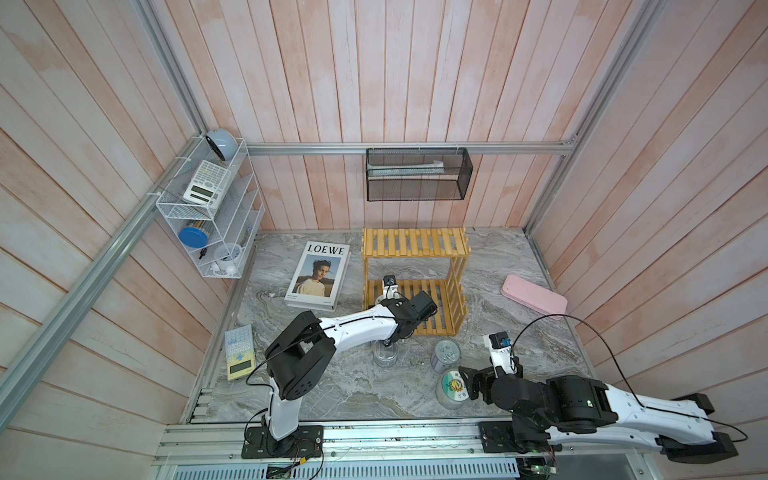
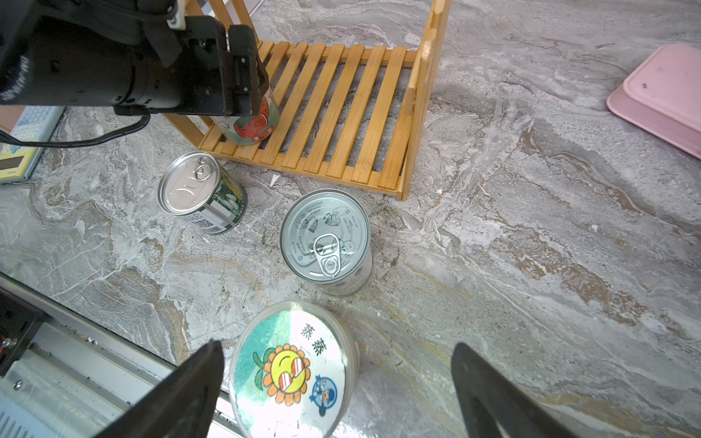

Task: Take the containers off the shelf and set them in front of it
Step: 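Pick up a container from the shelf.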

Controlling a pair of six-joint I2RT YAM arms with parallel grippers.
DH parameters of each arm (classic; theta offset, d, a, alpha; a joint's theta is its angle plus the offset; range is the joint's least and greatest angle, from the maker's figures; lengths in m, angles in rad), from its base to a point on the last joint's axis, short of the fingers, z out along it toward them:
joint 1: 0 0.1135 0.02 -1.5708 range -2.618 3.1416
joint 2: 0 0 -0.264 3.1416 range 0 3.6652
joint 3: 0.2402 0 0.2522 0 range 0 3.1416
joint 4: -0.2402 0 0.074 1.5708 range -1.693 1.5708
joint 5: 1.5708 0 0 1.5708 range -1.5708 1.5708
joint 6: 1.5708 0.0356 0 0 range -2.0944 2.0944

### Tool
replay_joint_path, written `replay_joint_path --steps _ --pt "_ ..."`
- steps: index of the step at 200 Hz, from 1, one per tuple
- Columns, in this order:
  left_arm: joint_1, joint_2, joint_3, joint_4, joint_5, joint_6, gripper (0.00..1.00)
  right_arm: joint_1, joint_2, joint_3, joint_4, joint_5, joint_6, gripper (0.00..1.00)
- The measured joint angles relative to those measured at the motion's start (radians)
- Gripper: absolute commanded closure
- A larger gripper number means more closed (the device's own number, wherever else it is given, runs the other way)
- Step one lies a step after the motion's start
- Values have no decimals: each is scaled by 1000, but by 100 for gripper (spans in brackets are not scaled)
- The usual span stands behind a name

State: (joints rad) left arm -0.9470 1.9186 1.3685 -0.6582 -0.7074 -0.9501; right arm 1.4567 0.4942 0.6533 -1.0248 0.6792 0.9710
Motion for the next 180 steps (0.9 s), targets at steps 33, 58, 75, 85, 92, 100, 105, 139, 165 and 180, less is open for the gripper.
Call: replay_joint_path --steps 33,58,75,85,92,100,105,139,165,180 --pt "0 0 0 2 -4 12 39 -2 -9 0 -2 0 0 2" --pt "0 -1 0 5 -8 35 39 -8 -15 0 -2 0 0 2" --pt "0 -4 0 2 -10 57 40 -11 -15 0 -2 0 0 2" --pt "0 -10 0 -1 -13 72 40 -14 -16 0 -2 0 0 2" --pt "0 -17 0 -2 -16 82 40 -16 -16 0 -3 0 -1 2" --pt "-1 -29 0 -4 -19 94 41 -21 -18 0 -3 0 -3 2" --pt "-2 -38 0 -6 -22 100 41 -24 -19 0 -3 0 -5 2" --pt "-17 -130 0 -8 -30 144 41 -48 -19 0 -2 -5 -19 2" --pt "-39 -204 0 -8 -16 185 41 -74 -19 0 -1 -17 -36 2" --pt "-59 -238 -1 -7 -2 208 41 -90 -19 0 1 -27 -48 2"
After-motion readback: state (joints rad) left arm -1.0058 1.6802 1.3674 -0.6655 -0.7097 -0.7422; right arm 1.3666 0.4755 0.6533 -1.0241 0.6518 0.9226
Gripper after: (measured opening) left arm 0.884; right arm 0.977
